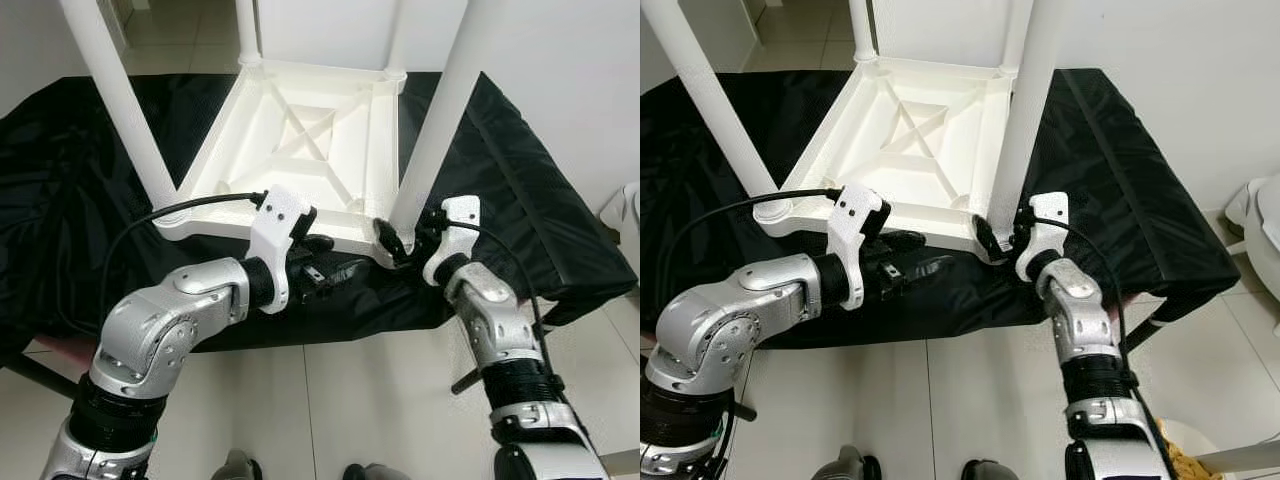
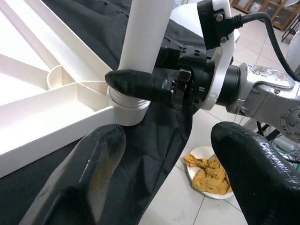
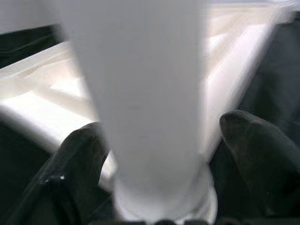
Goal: Building children table
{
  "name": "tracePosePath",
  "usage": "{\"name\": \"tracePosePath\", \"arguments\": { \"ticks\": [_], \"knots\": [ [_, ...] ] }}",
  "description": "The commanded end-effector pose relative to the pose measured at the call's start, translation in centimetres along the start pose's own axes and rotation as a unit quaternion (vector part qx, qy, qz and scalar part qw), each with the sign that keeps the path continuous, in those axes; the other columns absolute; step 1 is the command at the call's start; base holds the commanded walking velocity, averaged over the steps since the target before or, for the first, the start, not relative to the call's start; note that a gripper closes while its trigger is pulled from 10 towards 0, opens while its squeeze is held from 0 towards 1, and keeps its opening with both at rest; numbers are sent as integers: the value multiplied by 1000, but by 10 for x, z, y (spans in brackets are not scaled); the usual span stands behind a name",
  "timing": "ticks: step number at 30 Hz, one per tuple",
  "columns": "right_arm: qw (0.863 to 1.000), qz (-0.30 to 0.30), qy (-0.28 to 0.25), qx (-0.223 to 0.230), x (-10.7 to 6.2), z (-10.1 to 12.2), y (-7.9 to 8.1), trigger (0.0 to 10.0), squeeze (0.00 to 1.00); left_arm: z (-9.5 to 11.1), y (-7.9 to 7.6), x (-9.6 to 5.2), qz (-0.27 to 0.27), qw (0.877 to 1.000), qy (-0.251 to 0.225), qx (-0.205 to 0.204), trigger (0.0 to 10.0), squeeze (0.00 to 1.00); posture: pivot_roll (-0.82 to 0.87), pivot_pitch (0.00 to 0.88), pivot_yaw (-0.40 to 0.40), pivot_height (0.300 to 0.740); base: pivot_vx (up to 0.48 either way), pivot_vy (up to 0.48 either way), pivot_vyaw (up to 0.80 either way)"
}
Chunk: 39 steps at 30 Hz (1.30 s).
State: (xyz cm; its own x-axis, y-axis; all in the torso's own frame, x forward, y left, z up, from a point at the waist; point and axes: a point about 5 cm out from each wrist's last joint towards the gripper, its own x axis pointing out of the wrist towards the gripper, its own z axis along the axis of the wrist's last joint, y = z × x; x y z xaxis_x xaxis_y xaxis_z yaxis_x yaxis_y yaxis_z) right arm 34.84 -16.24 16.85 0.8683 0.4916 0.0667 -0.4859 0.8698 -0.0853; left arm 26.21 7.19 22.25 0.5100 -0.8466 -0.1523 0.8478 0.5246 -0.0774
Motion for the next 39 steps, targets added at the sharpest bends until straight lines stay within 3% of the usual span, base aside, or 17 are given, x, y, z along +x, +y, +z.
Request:
{"name": "tracePosePath", "arguments": {
  "ticks": [1,6,13,14,16,17,18,20,21,32,39],
  "knots": [
    [999,42,-1,-10,2,2,1,10000,0,1,-3,-1,-15,1000,2,4,10000,0,-20,88,33,740,0,0,0],
    [994,110,-3,-17,8,9,-2,10000,0,2,-3,0,-16,1000,2,6,10000,0,-13,88,30,740,0,0,0],
    [991,132,4,-27,12,10,-6,10000,0,3,-3,-1,-16,1000,1,7,10000,0,-11,88,33,740,0,0,0],
    [990,133,11,-32,13,9,-9,6157,0,3,-3,-1,-16,1000,1,7,10000,0,-11,88,33,740,0,0,0],
    [990,137,15,-35,13,8,-11,6157,0,3,-3,-1,-16,1000,1,7,10000,0,-11,88,33,740,0,0,0],
    [989,140,21,-39,14,7,-12,4078,0,3,-3,-1,-16,1000,1,7,10000,0,-7,89,32,740,0,0,0],
    [989,137,27,-43,14,5,-14,3098,0,3,-3,-1,-16,1000,1,7,10000,0,-7,89,32,740,0,0,0],
    [989,137,27,-43,14,5,-14,3098,0,3,-3,-1,-16,1000,1,7,10000,0,-7,89,32,740,0,0,0],
    [989,135,36,-42,14,3,-15,0,0,3,-3,-1,-16,1000,1,7,10000,0,-1,89,31,740,0,0,0],
    [986,156,46,-36,10,-8,-12,0,0,3,-2,-4,-11,1000,3,7,10000,0,6,90,30,740,0,0,0],
    [997,71,32,-5,13,-12,-15,0,0,2,-4,-3,-16,1000,3,6,10000,0,-2,91,30,740,0,0,0]
  ]
}}
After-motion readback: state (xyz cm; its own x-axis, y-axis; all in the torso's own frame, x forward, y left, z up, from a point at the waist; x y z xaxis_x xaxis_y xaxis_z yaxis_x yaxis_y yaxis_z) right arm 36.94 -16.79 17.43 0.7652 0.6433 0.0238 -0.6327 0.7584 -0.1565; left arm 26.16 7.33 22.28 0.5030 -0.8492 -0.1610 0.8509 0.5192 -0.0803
